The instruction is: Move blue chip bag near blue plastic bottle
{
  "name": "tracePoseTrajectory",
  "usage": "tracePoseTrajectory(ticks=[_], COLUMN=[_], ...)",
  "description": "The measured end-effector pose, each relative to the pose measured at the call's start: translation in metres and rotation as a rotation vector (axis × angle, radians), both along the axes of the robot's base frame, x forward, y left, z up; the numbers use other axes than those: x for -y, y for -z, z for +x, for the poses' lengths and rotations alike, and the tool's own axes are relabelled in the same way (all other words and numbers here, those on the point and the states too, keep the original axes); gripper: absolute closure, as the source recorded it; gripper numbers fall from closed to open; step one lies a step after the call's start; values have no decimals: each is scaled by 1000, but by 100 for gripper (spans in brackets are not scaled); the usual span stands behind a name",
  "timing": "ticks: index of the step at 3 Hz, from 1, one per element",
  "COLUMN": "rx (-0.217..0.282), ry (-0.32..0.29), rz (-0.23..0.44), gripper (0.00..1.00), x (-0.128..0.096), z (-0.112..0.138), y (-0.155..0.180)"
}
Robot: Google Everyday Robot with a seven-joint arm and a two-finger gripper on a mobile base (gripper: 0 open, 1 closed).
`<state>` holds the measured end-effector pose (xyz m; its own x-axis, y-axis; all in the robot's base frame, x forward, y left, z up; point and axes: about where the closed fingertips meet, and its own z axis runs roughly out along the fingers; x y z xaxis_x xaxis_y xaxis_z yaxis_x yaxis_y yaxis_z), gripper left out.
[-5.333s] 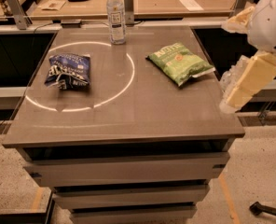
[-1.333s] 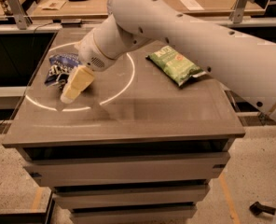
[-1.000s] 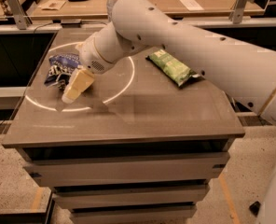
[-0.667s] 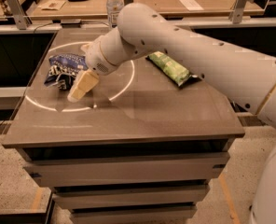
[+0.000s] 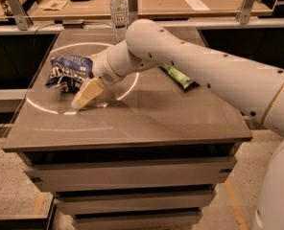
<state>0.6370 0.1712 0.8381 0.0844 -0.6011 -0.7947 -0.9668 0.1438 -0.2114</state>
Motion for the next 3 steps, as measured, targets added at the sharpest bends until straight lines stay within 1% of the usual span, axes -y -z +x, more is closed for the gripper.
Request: tracePoseTrajectory(ticks=[1,2,3], rx=[-85,-138,-155], ry=[41,68,84], rz=[30,65,84], gripper=[0,19,42], x=[-13,-27,-32], z=[0,-2,-3], y=[5,8,11])
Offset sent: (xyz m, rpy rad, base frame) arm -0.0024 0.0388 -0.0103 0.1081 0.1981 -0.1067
